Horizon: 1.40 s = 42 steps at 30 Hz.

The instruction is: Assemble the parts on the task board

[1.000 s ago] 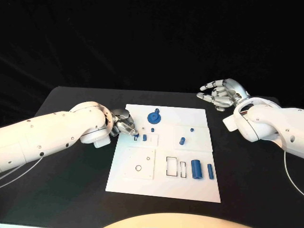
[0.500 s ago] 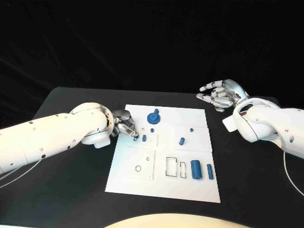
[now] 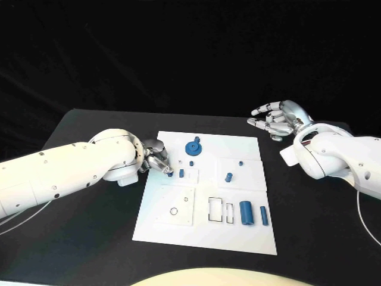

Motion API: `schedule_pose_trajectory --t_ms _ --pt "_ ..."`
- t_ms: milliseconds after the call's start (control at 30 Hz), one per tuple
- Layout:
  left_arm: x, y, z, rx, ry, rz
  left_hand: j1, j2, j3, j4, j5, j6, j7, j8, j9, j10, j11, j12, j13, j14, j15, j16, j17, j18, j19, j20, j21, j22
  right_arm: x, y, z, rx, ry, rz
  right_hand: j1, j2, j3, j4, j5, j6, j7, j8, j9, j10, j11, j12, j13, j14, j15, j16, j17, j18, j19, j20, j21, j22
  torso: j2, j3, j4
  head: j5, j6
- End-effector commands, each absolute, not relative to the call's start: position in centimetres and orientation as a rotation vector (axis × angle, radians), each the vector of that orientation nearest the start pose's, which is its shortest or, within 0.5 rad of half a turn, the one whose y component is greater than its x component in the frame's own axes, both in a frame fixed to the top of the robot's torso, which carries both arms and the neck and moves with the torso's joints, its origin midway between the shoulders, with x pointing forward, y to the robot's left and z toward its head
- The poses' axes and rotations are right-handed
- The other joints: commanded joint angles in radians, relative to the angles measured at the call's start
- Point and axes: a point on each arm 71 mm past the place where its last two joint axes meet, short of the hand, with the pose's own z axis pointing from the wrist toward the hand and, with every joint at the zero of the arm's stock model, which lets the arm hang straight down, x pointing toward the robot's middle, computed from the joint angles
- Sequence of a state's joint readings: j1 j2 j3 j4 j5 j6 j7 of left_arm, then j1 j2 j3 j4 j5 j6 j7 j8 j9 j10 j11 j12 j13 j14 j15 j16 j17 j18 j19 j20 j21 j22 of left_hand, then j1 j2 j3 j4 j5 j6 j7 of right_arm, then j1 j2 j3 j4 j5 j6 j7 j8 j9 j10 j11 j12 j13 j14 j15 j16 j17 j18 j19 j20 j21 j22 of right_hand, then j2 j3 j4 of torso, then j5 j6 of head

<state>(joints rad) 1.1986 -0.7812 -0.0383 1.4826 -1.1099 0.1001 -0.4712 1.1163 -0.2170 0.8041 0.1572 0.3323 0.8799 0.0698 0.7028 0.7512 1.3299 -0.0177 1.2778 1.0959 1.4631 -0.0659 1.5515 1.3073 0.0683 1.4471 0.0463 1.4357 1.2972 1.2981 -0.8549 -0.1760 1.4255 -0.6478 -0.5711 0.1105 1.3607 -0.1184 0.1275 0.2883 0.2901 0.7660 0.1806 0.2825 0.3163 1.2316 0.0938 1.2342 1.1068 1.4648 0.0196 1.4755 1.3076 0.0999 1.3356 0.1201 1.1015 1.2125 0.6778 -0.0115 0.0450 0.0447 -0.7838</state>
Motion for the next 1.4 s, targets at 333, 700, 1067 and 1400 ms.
schedule_pose_trajectory --t_ms 333,700,1067,1400 --pt "48.3 19.6 -23.07 -0.145 2.3 -0.43 -0.001 0.013 0.142 -0.149 0.01 0.015 -0.011 0.006 0.001 0.011 0.001 0.006 0.004 0.098 -0.007 0.001 0.227 -0.01 0.004 -0.008 0.007 0.004 50.83 -25.38 -18.2 0.581 1.531 0.886 -0.008 0.002 -0.002 0.0 -0.004 0.0 -0.005 0.004 -0.001 0.001 -0.006 -0.001 -0.001 0.052 -0.009 -0.003 0.029 0.007 0.002 -0.006 -0.003 -0.001 0.0 -0.0006 0.0003 0.0 0.0" --pt "48.24 19.58 -23.24 -0.152 2.296 -0.426 -0.003 0.011 0.142 -0.15 0.014 0.016 -0.011 0.007 0.001 0.014 0.001 0.009 0.008 0.098 -0.007 0.001 0.228 -0.011 0.005 -0.008 0.009 0.006 50.82 -25.43 -18.18 0.58 1.527 0.886 -0.009 0.003 -0.002 0.0 -0.004 0.0 -0.005 0.005 -0.001 0.001 -0.006 0.0 -0.001 0.052 -0.009 -0.003 0.03 0.006 0.003 -0.007 -0.002 0.0 0.0 0.0002 0.0 0.0 -0.004" --pt "48.05 19.55 -23.3 -0.148 2.283 -0.418 -0.014 0.007 0.146 -0.158 0.04 0.024 -0.015 0.014 0.002 0.026 -0.003 0.02 0.024 0.1 -0.01 0.004 0.233 -0.011 0.007 -0.011 0.01 0.009 50.82 -25.48 -18.18 0.581 1.527 0.885 -0.009 0.003 -0.002 0.0 -0.004 0.0 -0.005 0.005 -0.001 0.001 -0.006 0.0 -0.001 0.052 -0.009 -0.003 0.03 0.006 0.003 -0.007 -0.002 0.0 0.0 -0.0005 0.0005 0.0 -0.005" --pt "47.88 19.49 -23.38 -0.13 2.291 -0.405 -0.035 0.0 0.148 -0.17 0.101 0.033 -0.02 0.024 0.002 0.042 -0.008 0.033 0.045 0.102 -0.014 0.008 0.24 -0.011 0.007 -0.015 0.01 0.009 50.81 -25.5 -18.2 0.582 1.528 0.884 -0.009 0.003 -0.002 0.0 -0.004 0.0 -0.005 0.005 -0.001 0.001 -0.006 0.0 -0.001 0.052 -0.009 -0.003 0.03 0.006 0.003 -0.007 -0.002 0.0 -0.001 -0.0007 0.0006 -0.003 -0.006"
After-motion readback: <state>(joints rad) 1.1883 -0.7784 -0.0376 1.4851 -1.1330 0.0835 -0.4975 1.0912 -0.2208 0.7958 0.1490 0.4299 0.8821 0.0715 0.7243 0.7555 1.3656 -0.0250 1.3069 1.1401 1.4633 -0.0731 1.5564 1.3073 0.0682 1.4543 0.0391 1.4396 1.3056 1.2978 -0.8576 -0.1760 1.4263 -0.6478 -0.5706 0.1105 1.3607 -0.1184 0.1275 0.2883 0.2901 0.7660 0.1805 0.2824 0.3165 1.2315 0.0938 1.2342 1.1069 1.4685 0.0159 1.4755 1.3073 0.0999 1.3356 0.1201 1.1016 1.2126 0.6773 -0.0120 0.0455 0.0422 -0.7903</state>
